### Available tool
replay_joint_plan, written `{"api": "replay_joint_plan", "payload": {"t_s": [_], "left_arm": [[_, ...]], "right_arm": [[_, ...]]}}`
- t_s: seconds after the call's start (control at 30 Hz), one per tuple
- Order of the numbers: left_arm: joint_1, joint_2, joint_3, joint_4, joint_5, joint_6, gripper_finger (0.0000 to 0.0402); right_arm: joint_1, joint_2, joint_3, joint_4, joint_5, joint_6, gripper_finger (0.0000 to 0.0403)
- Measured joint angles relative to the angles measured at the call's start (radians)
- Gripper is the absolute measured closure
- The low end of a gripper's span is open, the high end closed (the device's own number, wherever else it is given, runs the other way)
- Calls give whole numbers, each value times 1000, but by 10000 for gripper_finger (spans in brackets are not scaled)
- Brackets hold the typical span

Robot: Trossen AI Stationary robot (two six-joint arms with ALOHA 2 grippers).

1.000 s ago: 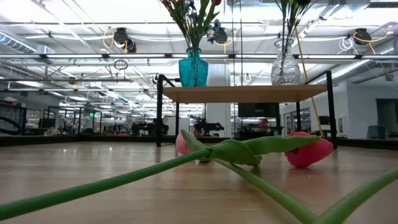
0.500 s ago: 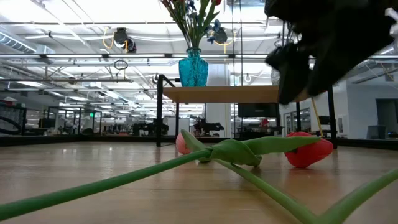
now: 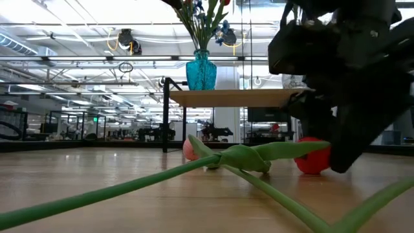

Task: Pick and place flowers into a vace then onto a shelf
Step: Put the red tulip into the transparent vase on the shelf

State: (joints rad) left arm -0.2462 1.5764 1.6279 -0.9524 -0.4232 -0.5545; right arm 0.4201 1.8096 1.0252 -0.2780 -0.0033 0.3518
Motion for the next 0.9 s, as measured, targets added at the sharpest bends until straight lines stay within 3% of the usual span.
{"api": "replay_joint_plan", "payload": {"t_s": [0.23, 0.4, 0.57, 0.77, 0.9], "left_arm": [[17, 0, 0, 0, 1, 0, 227], [36, 0, 0, 39, 55, -31, 227], [69, 46, -13, 202, 208, -39, 227], [91, 186, -19, 386, 470, 82, 227], [91, 255, -19, 479, 558, 68, 227]], "right_arm": [[-2, -132, -6, -51, -1, 29, 389], [-2, -314, -5, -154, 13, 28, 389], [-2, -465, -5, -203, 144, -13, 399], [-9, -536, -5, -229, 214, -39, 395], [-9, -538, -5, -237, 215, -46, 395]]}}
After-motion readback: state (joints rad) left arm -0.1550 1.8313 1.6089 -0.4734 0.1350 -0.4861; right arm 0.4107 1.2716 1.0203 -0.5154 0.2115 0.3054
